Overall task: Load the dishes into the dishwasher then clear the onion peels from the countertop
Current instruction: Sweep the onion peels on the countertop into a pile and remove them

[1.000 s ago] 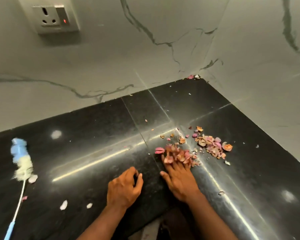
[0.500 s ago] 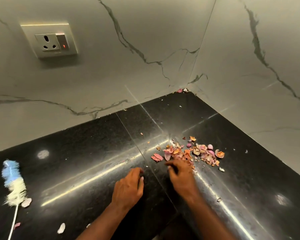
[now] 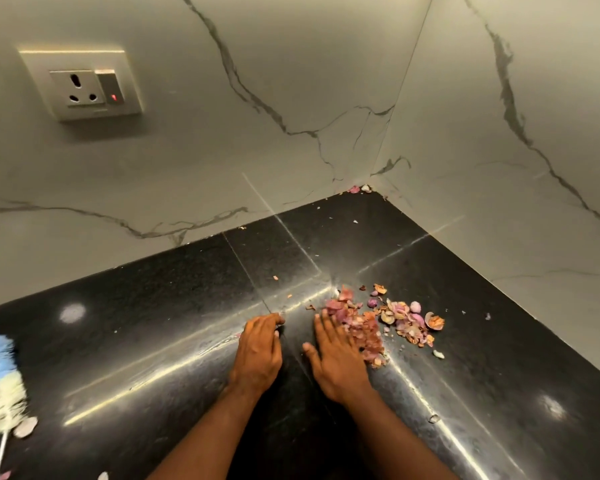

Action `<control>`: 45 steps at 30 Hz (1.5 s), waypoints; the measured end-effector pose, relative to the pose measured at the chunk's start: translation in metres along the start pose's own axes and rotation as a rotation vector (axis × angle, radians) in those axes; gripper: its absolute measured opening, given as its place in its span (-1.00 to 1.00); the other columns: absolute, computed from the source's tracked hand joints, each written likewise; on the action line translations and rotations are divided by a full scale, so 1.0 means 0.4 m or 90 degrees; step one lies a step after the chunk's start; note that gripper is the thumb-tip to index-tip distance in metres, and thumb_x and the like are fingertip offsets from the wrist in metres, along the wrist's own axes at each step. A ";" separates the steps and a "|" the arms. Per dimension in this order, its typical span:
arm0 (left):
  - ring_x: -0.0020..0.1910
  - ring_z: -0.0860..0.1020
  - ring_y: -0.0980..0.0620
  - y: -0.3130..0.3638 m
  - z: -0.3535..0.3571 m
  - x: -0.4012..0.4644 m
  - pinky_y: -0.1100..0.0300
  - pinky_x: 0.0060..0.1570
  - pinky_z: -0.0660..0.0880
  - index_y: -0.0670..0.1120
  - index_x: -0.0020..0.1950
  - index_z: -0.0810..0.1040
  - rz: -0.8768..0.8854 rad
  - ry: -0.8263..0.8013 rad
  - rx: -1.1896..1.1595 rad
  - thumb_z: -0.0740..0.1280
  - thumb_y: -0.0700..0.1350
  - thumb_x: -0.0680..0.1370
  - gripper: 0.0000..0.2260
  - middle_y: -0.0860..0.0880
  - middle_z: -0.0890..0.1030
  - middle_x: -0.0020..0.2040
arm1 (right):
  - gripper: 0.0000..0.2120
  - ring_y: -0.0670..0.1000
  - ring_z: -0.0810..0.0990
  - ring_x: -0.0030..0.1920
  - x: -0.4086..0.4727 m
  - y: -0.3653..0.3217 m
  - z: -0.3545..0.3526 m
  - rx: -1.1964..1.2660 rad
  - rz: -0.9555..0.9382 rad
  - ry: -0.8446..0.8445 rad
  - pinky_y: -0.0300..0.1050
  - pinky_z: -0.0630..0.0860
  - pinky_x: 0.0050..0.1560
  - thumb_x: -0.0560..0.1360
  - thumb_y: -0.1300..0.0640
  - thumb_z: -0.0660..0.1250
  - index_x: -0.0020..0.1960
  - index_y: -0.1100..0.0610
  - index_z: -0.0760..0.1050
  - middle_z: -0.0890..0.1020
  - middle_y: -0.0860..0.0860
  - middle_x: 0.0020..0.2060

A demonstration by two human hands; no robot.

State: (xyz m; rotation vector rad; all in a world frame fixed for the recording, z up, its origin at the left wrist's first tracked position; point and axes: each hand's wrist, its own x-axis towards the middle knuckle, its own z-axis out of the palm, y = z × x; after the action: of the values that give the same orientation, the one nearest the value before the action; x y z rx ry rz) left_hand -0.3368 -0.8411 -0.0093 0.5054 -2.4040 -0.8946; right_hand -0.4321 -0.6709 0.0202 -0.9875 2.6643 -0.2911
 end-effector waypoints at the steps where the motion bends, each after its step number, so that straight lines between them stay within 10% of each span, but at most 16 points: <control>1: 0.17 0.53 0.00 0.001 -0.001 -0.002 0.25 0.27 0.36 -0.07 0.23 0.60 0.001 0.003 0.000 0.24 -0.19 0.58 -0.73 0.02 0.62 0.18 | -0.28 -0.03 -0.21 0.67 0.011 0.017 -0.006 0.012 0.027 0.003 0.01 -0.17 0.66 0.64 -0.37 -0.25 0.69 -0.05 -0.21 -0.19 -0.09 0.67; 6: 0.17 0.51 0.02 -0.001 0.001 0.002 0.17 0.25 0.40 -0.01 0.20 0.58 0.008 0.004 0.022 0.21 -0.17 0.59 -0.76 0.06 0.59 0.18 | -0.52 -0.02 0.29 0.58 -0.007 -0.011 -0.057 0.138 0.025 0.151 -0.16 0.18 0.55 0.71 -0.04 0.13 0.60 0.04 0.32 0.33 -0.02 0.60; 12: 0.19 0.52 0.04 0.001 -0.011 -0.001 0.44 0.32 0.25 -0.09 0.28 0.60 -0.001 0.000 -0.029 0.14 -0.12 0.61 -0.67 -0.01 0.63 0.20 | -0.43 0.04 0.04 0.67 0.037 -0.090 0.015 0.051 -0.242 -0.035 0.11 0.05 0.65 0.70 -0.10 -0.01 0.68 -0.01 0.08 0.02 0.03 0.69; 18: 0.26 0.51 0.01 0.002 -0.009 -0.005 0.36 0.38 0.27 -0.10 0.33 0.59 0.009 -0.016 0.015 0.19 -0.15 0.65 -0.70 -0.01 0.62 0.27 | -0.35 -0.01 -0.25 0.66 0.088 0.003 -0.033 0.008 -0.064 0.013 0.05 -0.16 0.66 0.72 -0.24 -0.14 0.70 0.04 -0.16 -0.15 -0.03 0.68; 24: 0.29 0.49 0.03 0.004 -0.012 0.000 0.19 0.37 0.33 -0.05 0.32 0.58 0.019 -0.023 0.056 0.15 -0.04 0.68 -0.70 0.03 0.59 0.30 | -0.66 -0.36 0.36 0.45 0.049 0.092 -0.139 0.419 -0.130 0.134 -0.29 0.39 0.45 0.66 0.13 0.35 0.42 -0.01 0.57 0.40 -0.17 0.53; 28: 0.29 0.50 -0.01 0.008 -0.010 0.004 0.18 0.38 0.30 -0.07 0.29 0.59 0.026 -0.038 0.076 0.17 -0.07 0.67 -0.71 -0.01 0.60 0.30 | -0.74 -0.13 0.68 0.15 0.046 0.223 -0.205 0.451 0.009 0.363 0.06 0.66 0.18 0.61 0.16 0.37 0.27 0.01 0.66 0.70 -0.05 0.20; 30: 0.30 0.50 -0.01 0.009 -0.010 0.000 0.19 0.38 0.30 -0.06 0.28 0.59 0.026 -0.047 0.080 0.17 -0.07 0.67 -0.72 0.00 0.59 0.30 | -0.67 0.02 0.57 0.36 0.049 0.316 -0.219 0.388 0.144 0.405 0.18 0.54 0.37 0.66 0.03 0.30 0.41 0.01 0.56 0.60 0.04 0.38; 35: 0.32 0.47 0.00 0.011 -0.009 -0.003 0.13 0.38 0.33 -0.03 0.29 0.59 0.015 -0.058 0.098 0.14 -0.02 0.68 -0.69 0.02 0.57 0.32 | -0.23 0.10 -0.08 0.67 0.050 0.465 -0.178 0.179 0.350 0.209 0.23 -0.06 0.65 0.68 -0.35 -0.11 0.68 0.15 -0.03 -0.04 0.12 0.68; 45: 0.33 0.47 -0.01 0.006 -0.006 -0.004 0.17 0.37 0.28 -0.03 0.30 0.59 0.009 -0.065 0.107 0.15 -0.03 0.68 -0.69 0.02 0.56 0.34 | -0.54 -0.06 0.36 0.52 0.025 0.265 -0.153 0.477 0.061 0.169 0.08 0.33 0.55 0.73 -0.15 0.10 0.58 -0.05 0.37 0.42 -0.02 0.54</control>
State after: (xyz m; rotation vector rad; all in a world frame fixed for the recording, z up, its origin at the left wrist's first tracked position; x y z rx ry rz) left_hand -0.3344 -0.8397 -0.0067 0.5151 -2.5861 -0.7325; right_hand -0.5238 -0.5931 0.0458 -0.5976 2.4489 -1.3480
